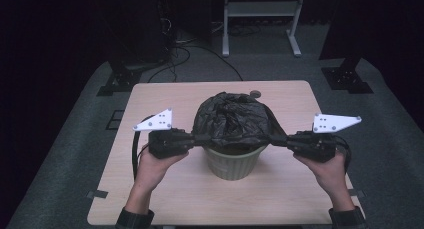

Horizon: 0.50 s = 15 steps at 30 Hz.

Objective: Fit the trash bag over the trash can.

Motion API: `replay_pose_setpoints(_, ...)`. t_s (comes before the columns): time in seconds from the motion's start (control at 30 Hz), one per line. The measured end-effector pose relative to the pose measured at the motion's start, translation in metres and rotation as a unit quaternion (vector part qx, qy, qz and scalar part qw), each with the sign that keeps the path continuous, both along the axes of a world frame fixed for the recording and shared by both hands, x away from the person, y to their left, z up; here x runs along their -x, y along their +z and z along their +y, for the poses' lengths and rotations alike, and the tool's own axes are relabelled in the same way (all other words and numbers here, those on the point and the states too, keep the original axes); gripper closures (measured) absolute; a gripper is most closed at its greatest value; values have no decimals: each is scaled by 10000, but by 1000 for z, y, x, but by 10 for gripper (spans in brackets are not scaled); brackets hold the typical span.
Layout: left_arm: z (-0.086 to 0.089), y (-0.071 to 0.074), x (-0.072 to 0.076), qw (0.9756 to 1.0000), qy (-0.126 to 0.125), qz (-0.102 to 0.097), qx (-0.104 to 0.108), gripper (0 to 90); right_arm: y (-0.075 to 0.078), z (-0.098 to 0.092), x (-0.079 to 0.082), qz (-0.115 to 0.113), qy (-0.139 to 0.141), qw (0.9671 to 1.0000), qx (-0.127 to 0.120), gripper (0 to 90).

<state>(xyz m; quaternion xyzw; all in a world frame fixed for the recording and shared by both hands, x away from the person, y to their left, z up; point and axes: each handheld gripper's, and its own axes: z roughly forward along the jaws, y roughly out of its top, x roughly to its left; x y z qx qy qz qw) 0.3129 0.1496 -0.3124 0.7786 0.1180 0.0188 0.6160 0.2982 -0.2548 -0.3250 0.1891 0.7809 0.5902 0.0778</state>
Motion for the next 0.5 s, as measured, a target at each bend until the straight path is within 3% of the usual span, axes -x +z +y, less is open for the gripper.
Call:
replay_pose_setpoints(0.2, 4, -15, 17, 9999, -78, 110, 11, 897, -7, 5, 15, 21, 157, 9998, 74, 900)
replay_pose_setpoints(0.5, 7, -56, 19, 9981, 0, 521, -340, 897, -41, 8, 20, 372, 167, 9989, 237, 900)
